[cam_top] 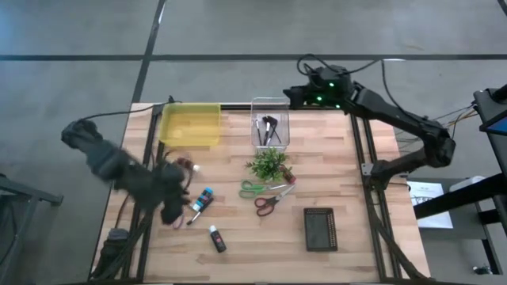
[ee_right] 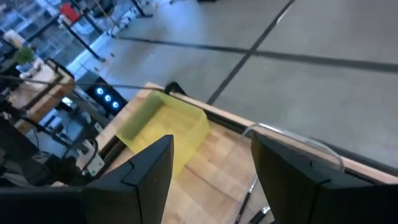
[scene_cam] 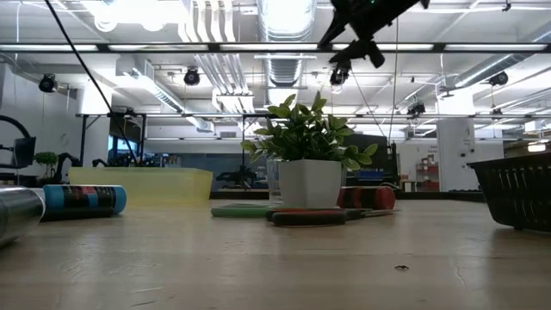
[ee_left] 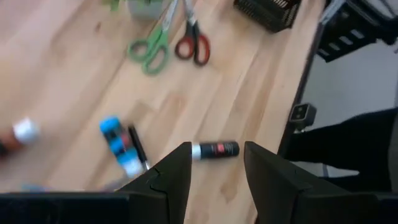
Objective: Pick & Place Paint Supplies
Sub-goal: Put the foundation brush into the transparent bin
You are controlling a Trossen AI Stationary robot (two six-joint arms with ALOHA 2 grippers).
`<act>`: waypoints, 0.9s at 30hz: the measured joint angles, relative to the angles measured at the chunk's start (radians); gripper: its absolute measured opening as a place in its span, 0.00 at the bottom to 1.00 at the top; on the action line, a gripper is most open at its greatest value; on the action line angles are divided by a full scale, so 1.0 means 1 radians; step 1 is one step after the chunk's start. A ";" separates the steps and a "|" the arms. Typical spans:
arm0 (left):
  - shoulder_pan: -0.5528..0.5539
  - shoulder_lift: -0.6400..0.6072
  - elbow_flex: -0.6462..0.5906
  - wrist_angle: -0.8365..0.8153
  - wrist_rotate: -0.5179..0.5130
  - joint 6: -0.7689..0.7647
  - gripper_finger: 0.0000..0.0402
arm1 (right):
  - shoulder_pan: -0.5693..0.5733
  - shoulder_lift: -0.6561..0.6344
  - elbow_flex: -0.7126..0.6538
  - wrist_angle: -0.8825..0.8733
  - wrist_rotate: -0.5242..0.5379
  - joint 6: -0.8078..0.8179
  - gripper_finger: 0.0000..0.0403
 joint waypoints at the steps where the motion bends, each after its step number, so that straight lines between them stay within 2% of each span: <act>1: -0.063 0.008 -0.016 -0.013 -0.034 -0.091 0.39 | 0.002 -0.016 -0.006 0.000 0.008 0.001 0.53; 6: -0.300 0.066 -0.166 -0.003 -0.066 -0.519 0.39 | 0.003 -0.074 -0.013 -0.001 0.013 0.004 0.53; 9: -0.364 0.113 -0.275 0.081 -0.091 -0.614 0.39 | 0.004 -0.092 -0.013 0.000 0.013 0.004 0.53; 16: -0.359 0.217 -0.487 0.263 -0.099 -0.576 0.39 | 0.005 -0.103 0.002 0.000 0.006 0.003 0.53; 22: -0.354 0.288 -0.576 0.304 -0.076 -0.577 0.39 | 0.017 -0.105 0.022 0.000 0.003 0.003 0.53; 27: -0.354 0.319 -0.641 0.424 -0.076 -0.515 0.39 | 0.022 -0.105 0.022 -0.005 0.003 0.003 0.53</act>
